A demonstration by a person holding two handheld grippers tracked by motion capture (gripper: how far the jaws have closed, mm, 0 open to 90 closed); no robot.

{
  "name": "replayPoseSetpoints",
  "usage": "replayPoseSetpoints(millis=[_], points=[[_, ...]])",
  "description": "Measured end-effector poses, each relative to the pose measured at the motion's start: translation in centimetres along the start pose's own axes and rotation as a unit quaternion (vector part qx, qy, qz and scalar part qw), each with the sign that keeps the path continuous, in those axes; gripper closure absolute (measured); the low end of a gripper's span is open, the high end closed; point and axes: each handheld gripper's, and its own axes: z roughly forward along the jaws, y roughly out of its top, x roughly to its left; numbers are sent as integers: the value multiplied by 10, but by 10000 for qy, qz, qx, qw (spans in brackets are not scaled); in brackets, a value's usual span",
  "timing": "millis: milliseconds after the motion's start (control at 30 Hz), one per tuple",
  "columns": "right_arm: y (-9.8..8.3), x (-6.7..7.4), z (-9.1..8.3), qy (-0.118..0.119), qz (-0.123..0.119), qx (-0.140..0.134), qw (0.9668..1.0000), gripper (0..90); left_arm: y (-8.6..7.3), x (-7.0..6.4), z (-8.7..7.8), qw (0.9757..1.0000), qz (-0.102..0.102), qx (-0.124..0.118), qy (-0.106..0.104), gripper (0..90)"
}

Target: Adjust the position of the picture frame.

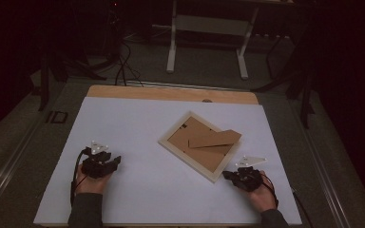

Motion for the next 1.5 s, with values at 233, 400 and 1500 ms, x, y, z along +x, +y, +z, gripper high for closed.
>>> replayPoseSetpoints(millis=[233,400,1500], points=[[7,13,9,95,-179,16,9998,900,0,-3,1,10000,32,0,-25,550],[12,22,15,118,-284,2,9995,900,1,-5,2,10000,70,4,-20,544],[24,-34,-9,-931,220,-208,9952,900,-1,-6,4,10000,14,68,-35,521]])
